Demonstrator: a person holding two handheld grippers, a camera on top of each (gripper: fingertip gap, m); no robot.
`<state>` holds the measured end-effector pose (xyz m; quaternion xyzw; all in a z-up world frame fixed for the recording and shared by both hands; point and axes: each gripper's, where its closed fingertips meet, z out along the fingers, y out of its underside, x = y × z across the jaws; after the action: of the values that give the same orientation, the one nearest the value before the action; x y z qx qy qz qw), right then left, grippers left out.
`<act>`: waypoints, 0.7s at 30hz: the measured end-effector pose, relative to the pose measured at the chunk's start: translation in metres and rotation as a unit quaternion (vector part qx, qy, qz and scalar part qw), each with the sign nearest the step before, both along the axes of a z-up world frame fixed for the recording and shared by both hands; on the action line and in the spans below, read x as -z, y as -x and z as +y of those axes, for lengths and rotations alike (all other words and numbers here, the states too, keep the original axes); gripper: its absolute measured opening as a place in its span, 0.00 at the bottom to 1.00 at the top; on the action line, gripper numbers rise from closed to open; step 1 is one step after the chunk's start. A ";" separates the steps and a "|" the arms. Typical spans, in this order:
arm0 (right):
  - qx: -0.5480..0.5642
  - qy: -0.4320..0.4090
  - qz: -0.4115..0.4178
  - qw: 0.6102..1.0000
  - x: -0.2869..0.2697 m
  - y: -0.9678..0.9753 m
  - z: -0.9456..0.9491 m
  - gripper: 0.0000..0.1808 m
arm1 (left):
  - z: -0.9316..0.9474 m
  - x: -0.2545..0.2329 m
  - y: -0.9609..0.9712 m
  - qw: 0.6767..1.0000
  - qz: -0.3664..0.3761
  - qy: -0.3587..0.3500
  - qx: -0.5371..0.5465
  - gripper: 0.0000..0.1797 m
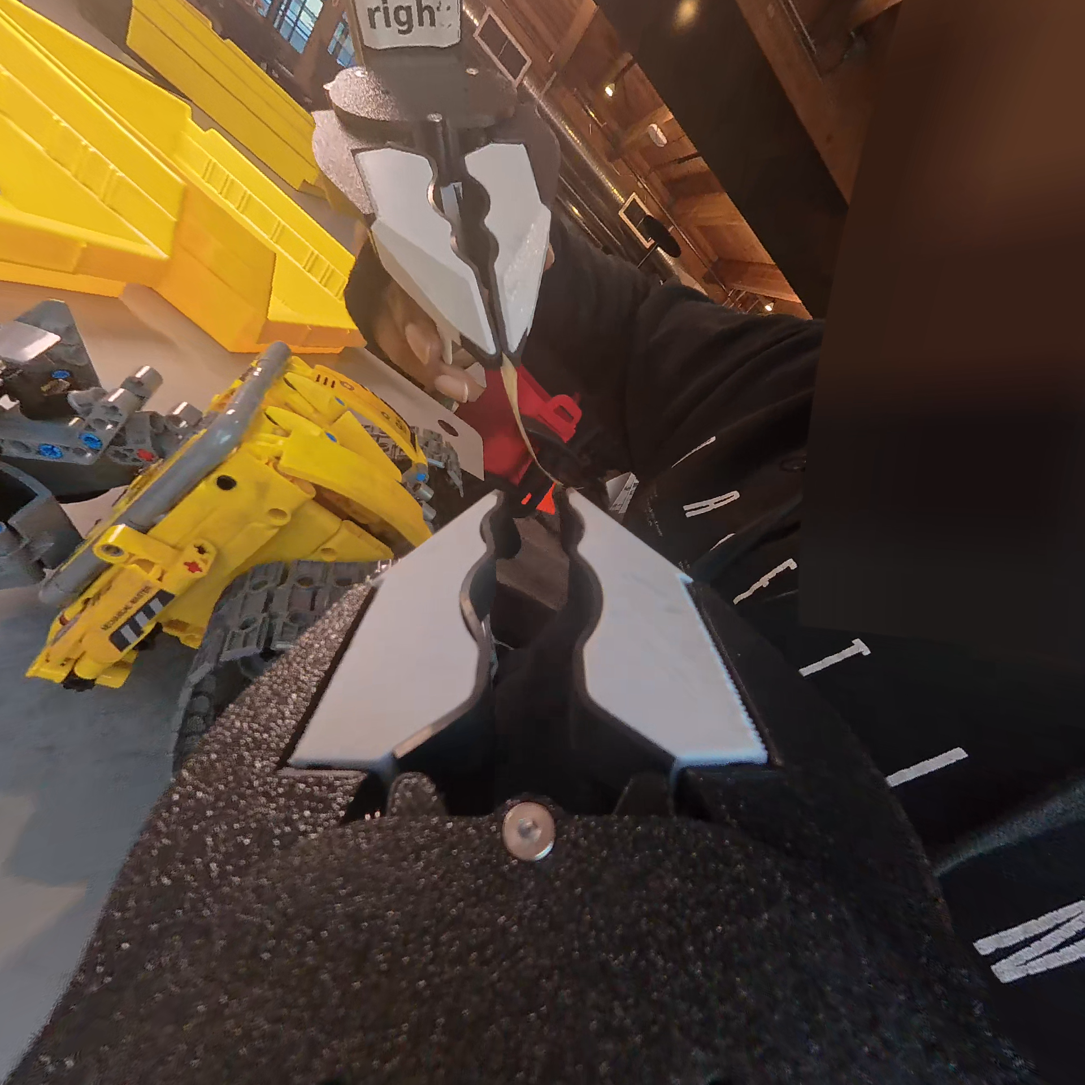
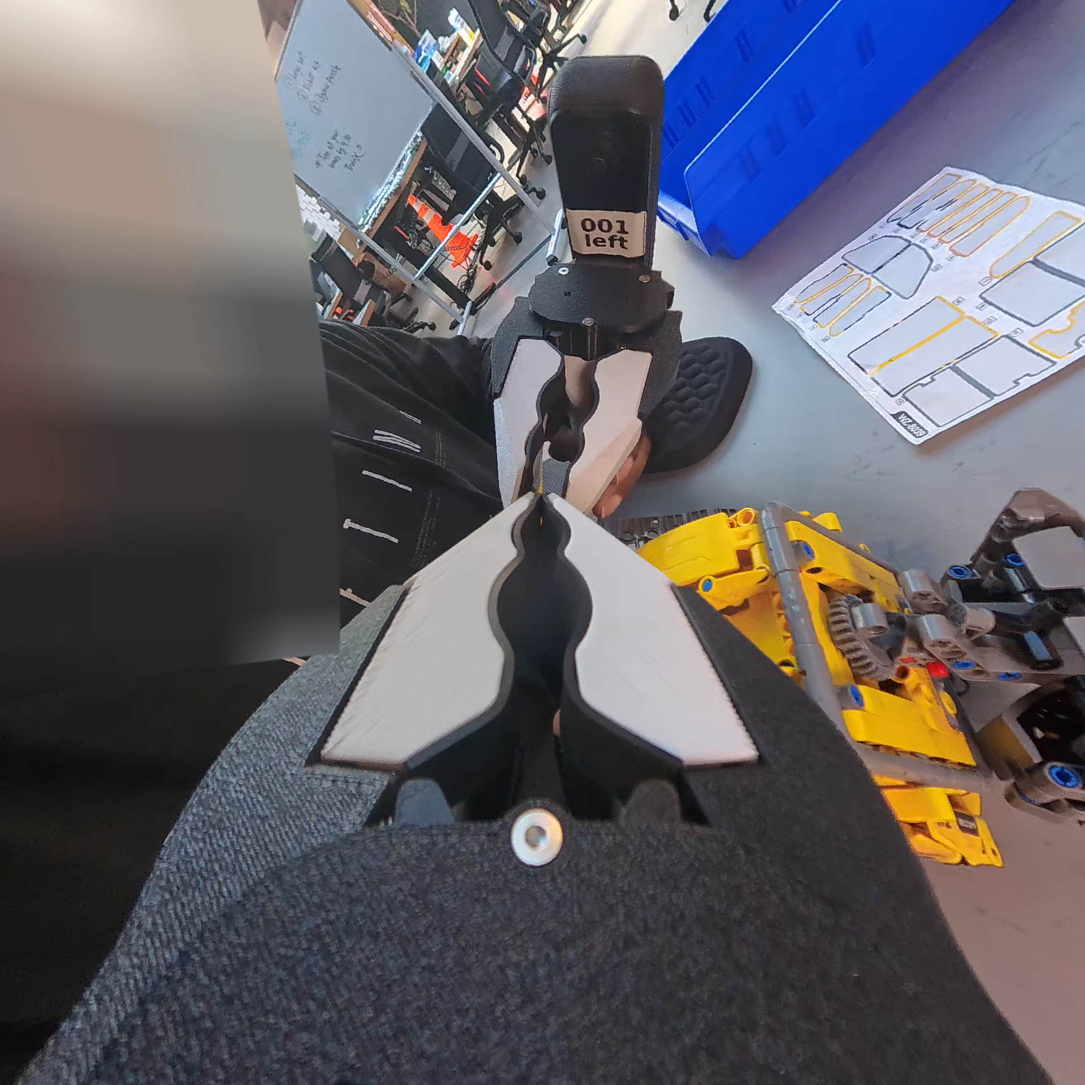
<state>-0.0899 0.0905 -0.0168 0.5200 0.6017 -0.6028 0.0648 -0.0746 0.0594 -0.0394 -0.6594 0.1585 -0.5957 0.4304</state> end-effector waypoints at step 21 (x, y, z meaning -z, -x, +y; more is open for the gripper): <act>-0.003 -0.016 0.010 1.000 -0.001 -0.001 0.000 0.00 | 0.004 0.004 -0.003 0.997 -0.010 0.064 -0.045 0.00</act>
<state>-0.0892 0.0903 -0.0158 0.5134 0.6133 -0.5979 0.0522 -0.0716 0.0636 -0.0432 -0.6856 0.0857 -0.5912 0.4160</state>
